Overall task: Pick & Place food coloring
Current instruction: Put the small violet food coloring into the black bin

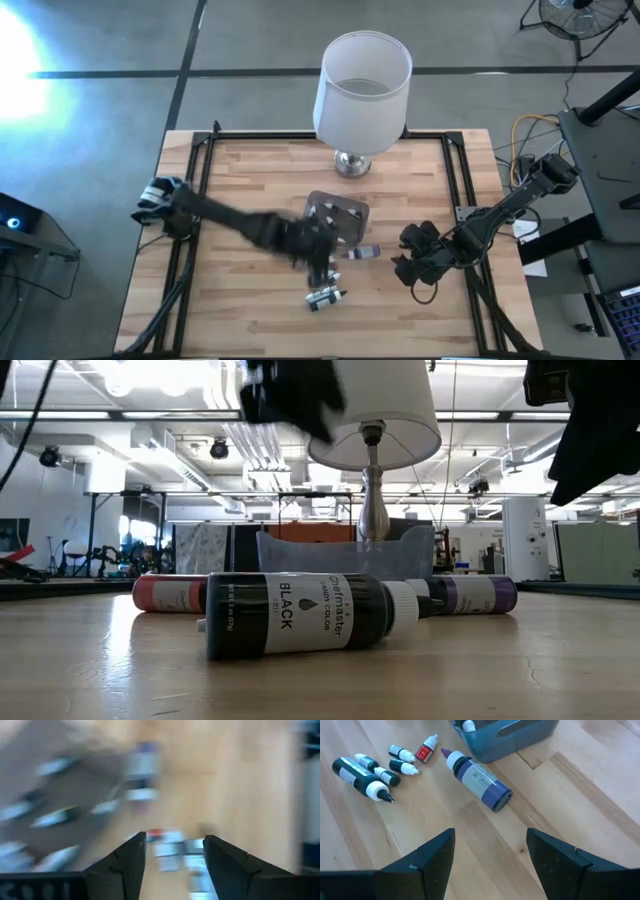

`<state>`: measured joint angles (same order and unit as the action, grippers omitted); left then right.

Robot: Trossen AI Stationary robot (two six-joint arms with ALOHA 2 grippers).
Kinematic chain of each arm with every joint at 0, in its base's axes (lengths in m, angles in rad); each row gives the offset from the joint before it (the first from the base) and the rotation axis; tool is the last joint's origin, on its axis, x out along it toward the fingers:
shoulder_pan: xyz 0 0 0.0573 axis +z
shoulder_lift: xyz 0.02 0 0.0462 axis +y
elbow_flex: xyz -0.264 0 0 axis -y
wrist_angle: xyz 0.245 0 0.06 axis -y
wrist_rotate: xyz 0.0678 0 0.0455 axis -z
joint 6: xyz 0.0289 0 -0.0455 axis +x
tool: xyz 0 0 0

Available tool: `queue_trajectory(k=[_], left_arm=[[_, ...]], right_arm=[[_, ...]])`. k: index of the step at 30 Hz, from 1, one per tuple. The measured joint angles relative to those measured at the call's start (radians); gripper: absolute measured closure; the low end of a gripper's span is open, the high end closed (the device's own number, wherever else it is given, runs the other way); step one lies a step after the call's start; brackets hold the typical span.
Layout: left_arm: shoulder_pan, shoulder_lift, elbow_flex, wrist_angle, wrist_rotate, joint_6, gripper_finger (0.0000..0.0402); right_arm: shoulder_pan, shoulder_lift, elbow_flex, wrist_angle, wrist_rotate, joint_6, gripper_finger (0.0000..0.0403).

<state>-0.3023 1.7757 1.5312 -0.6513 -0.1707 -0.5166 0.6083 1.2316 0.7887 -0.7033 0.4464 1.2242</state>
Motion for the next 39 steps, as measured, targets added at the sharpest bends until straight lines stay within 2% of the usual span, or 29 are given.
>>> queue_trajectory(k=[3, 6, 8, 12, 15, 17, 22, 25, 28, 32, 36, 39], left_arm=[[-0.081, 0.046, -0.019, 0.069, 0.001, -0.023, 0.0227], [-0.101, 0.102, -0.047, 0.024, -0.002, -0.205, 0.0227], [-0.112, 0.118, -0.075, 0.007, 0.001, -0.267, 0.0227], [-0.157, 0.119, -0.122, 0.025, -0.068, -0.348, 0.0227], [-0.149, 0.12, -0.134, 0.081, -0.09, -0.423, 0.0227], [-0.146, 0.12, -0.134, 0.148, -0.101, -0.409, 0.0227], [-0.192, 0.12, -0.143, 0.279, -0.074, -0.241, 0.0227], [-0.192, 0.127, -0.144, 0.242, -0.086, -0.183, 0.0227], [-0.193, 0.13, -0.146, 0.142, -0.092, -0.18, 0.0227], [-0.193, 0.124, -0.147, -0.005, -0.165, -0.354, 0.0227], [-0.193, 0.121, -0.147, -0.029, -0.191, -0.488, 0.0227], [-0.228, 0.121, -0.147, -0.025, -0.19, -0.582, 0.0227]], right_arm=[[0.0, 0.0, 0.0, 0.004, -0.003, -0.005, 0.0163], [0.0, 0.0, 0.0, 0.034, -0.015, -0.043, 0.0163], [0.0, 0.0, 0.0, 0.069, -0.033, -0.1, 0.0163], [-0.005, 0.007, 0.0, 0.093, -0.037, -0.133, 0.0163], [-0.012, 0.027, 0.0, 0.091, -0.038, -0.126, 0.0163], [-0.014, 0.041, 0.0, 0.09, -0.039, -0.114, 0.0163], [-0.014, 0.07, 0.0, 0.091, -0.065, -0.102, 0.0163], [-0.013, 0.089, 0.0, 0.107, -0.104, -0.124, 0.0163], [-0.015, 0.12, 0.0, 0.184, -0.158, -0.217, 0.0163], [-0.035, 0.19, 0.0, 0.35, -0.225, -0.382, 0.0163], [-0.082, 0.275, 0.0, 0.552, -0.299, -0.532, 0.0163], [-0.121, 0.343, 0.028, 0.625, -0.341, -0.632, 0.0163]])
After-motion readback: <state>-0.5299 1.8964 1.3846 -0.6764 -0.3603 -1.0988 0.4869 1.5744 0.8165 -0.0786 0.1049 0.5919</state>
